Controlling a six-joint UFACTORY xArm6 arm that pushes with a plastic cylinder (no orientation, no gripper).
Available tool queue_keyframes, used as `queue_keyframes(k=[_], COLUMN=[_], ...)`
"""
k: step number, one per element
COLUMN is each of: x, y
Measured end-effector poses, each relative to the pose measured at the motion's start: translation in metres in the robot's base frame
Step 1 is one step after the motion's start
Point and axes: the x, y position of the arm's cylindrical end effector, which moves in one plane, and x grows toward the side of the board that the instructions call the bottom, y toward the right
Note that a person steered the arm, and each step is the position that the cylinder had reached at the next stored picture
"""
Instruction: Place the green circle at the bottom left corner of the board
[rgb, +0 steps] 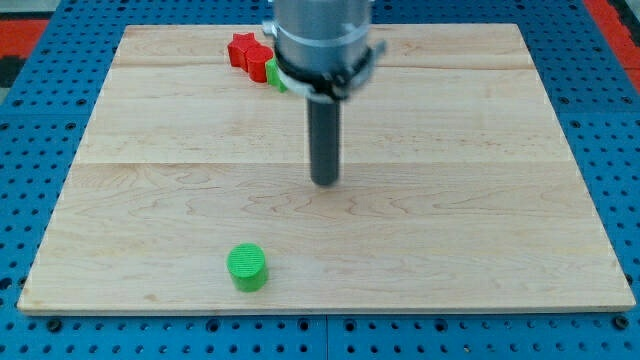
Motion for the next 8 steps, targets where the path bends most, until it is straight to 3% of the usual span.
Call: queue_keyframes(k=[2, 3, 4, 6, 8], x=[0.091, 0.097, 0.075, 0.032, 0.048], y=[-0.029, -0.092, -0.133, -0.165, -0.194])
